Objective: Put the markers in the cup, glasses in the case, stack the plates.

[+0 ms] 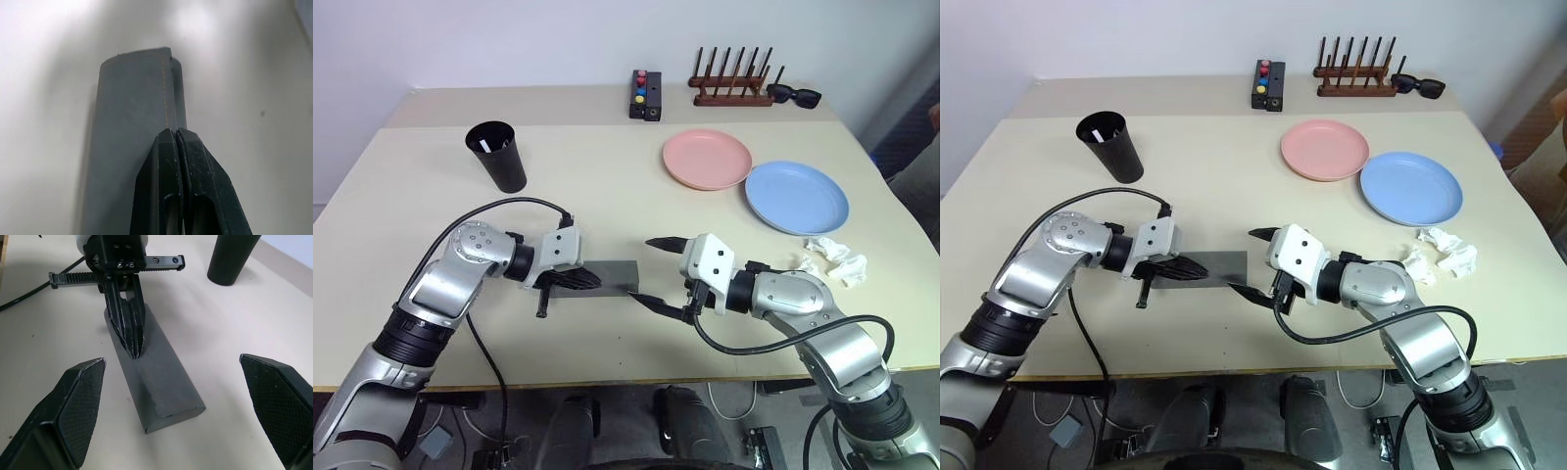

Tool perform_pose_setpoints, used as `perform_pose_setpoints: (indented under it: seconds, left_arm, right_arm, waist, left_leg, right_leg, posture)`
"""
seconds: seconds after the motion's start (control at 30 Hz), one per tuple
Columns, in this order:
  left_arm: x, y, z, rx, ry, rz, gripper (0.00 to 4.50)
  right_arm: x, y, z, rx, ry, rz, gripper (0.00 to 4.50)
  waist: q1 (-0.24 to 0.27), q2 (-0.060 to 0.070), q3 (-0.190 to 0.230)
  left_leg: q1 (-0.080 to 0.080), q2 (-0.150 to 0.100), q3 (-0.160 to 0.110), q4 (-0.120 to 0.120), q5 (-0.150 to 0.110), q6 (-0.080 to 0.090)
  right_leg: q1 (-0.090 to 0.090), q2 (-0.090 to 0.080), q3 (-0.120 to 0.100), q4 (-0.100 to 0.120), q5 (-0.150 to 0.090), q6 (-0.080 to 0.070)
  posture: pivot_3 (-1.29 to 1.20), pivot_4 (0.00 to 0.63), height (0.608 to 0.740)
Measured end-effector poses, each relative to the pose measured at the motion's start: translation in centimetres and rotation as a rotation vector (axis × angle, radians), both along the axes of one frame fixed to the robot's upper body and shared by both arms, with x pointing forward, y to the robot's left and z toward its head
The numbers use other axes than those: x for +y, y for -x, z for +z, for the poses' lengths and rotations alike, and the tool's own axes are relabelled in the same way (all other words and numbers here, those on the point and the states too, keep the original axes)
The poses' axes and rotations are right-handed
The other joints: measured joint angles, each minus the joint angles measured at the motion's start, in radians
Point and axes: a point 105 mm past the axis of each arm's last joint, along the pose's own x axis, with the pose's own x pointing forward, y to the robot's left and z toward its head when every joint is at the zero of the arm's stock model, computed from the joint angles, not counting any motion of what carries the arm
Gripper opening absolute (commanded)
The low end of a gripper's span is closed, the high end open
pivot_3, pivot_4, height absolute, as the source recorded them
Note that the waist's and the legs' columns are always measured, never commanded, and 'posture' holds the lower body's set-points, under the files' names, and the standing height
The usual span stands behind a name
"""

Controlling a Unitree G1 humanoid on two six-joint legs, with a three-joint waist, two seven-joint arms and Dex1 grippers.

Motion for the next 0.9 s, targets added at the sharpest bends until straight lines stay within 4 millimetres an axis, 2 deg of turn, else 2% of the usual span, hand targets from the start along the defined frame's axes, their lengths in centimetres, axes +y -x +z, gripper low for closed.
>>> perform_pose_setpoints:
  seconds: [0.3, 0.4, 0.47, 0.63, 0.73, 0.9]
  left_arm:
    - [0.4, -1.3, 5.3, -0.026, 0.145, 0.036, 0.02]
    - [1.6, -3.3, 7.2, -0.09, 0.169, 0.129, 0.02]
    - [3.3, -4.2, 7.7, -0.135, 0.141, 0.192, 0.02]
    - [6.5, -4.5, 7.0, -0.176, 0.048, 0.244, 0.02]
    - [7.7, -4.5, 5.9, -0.159, 0.058, 0.291, 0.02]
    - [9.1, -3.4, 3.5, -0.11, 0.082, 0.327, 0.02]
  right_arm:
    - [-0.5, -0.6, -0.3, 0.003, 0.02, -0.002, 4.5]
    - [-1.0, -1.1, -0.1, -0.015, 0.033, -0.014, 4.5]
    - [-1.3, -1.5, 0.0, -0.026, 0.036, -0.023, 4.5]
    - [-2.7, -3.4, -0.3, -0.058, 0.098, -0.085, 4.5]
    - [-4.1, -5.9, -0.4, -0.093, 0.142, -0.168, 4.5]
    - [-6.9, -9.9, -0.8, -0.131, 0.208, -0.299, 4.5]
  waist:
    - [-0.004, 0.0, 0.0]
    - [-0.004, 0.0, 0.001]
    - [-0.009, 0.0, 0.001]
    - [-0.007, 0.0, 0.001]
    - [-0.006, 0.0, 0.001]
    - [-0.007, 0.0, 0.001]
  left_leg:
    - [0.0, 0.0, 0.0, -0.001, 0.0, 0.0]
    - [0.0, 0.0, 0.0, -0.001, 0.0, 0.0]
    - [0.0, 0.0, 0.001, -0.002, 0.0, 0.0]
    - [-0.001, 0.0, 0.001, -0.003, 0.0, 0.0]
    - [-0.001, 0.0, 0.002, -0.003, 0.0, 0.0]
    - [-0.002, 0.0, 0.002, -0.004, 0.0, 0.0]
  right_leg:
    - [-0.001, 0.0, 0.0, 0.0, 0.0, 0.0]
    - [-0.001, 0.0, 0.0, 0.0, 0.0, 0.0]
    - [-0.001, 0.0, 0.0, -0.001, 0.0, 0.0]
    - [-0.002, 0.0, 0.0, -0.001, 0.0, 0.0]
    - [-0.002, -0.001, 0.001, -0.001, 0.0, 0.0]
    - [-0.004, -0.001, 0.001, -0.001, 0.0, 0.0]
  posture:
    - [0.0, 0.15, 0.735]
    - [0.0, 0.15, 0.735]
    - [0.0, 0.15, 0.735]
    - [0.0, 0.15, 0.735]
    - [0.0, 0.15, 0.735]
    - [0.0, 0.15, 0.735]
